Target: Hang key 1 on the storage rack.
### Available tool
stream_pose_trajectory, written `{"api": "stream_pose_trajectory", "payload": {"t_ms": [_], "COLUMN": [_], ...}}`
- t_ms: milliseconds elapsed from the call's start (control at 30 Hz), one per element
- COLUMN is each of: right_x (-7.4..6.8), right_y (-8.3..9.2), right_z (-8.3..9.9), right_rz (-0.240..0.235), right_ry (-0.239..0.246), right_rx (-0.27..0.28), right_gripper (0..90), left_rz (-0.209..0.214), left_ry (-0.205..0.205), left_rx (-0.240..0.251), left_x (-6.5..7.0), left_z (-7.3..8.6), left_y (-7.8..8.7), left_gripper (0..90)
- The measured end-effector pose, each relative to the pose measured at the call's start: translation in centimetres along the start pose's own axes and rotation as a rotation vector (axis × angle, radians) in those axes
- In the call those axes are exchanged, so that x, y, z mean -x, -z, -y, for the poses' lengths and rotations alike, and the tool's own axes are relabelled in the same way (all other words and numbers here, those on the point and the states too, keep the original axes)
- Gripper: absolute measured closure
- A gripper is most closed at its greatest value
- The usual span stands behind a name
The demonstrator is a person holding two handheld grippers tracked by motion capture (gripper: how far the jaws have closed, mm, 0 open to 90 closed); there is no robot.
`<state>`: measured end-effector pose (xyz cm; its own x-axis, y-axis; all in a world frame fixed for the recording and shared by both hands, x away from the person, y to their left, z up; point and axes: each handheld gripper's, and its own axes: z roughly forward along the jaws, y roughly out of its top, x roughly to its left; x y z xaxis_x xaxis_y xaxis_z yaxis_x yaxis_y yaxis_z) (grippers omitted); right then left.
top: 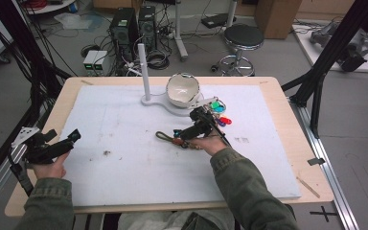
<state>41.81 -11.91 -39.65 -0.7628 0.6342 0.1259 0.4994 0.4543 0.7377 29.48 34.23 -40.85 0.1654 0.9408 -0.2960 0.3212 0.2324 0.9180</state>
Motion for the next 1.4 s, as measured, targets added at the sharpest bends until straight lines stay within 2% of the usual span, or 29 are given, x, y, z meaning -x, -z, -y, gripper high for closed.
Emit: {"api": "stream_pose_trajectory", "payload": {"t_ms": [367,533,667,800,967,1233,1300,1333,1400], "right_x": [-0.2,-0.4,-0.5,-0.6,-0.8,-1.1,-1.1,-1.1,-1.2], "right_y": [-1.2,-1.6,-2.0,-2.3,-2.5,-3.0,-3.1,-3.1,-3.2], "right_z": [0.3,0.5,0.6,0.8,0.9,1.1,1.2,1.2,1.3], "right_rz": [-0.019,-0.013,-0.014,-0.019,-0.012,-0.002,0.004,0.004,0.010], "right_ry": [0.011,0.013,0.005,0.000,0.017,0.029,0.030,0.030,0.044], "right_rx": [-0.061,-0.081,-0.113,-0.146,-0.160,-0.178,-0.180,-0.180,-0.188], "right_gripper": [0.8,0.8,6.0,17.5,26.1,33.3,38.7,38.7,46.3], "left_rz": [0.006,0.008,0.009,0.011,0.013,0.014,0.014,0.015,0.014], "left_ry": [-0.002,-0.001,-0.002,0.000,-0.003,0.000,-0.002,0.001,-0.001], "left_rx": [-0.005,-0.006,-0.008,-0.010,-0.013,-0.014,-0.014,-0.013,-0.014], "left_x": [0.1,0.1,0.1,0.0,0.0,0.0,0.0,0.1,0.0], "left_z": [0.0,0.0,0.0,0.0,0.1,0.1,0.1,0.1,0.1], "left_y": [-0.1,-0.1,-0.1,-0.1,-0.1,-0.2,-0.1,-0.2,-0.2], "left_gripper": [2.0,2.0,2.0,2.0,2.0,2.0,2.0,2.0,2.0]}}
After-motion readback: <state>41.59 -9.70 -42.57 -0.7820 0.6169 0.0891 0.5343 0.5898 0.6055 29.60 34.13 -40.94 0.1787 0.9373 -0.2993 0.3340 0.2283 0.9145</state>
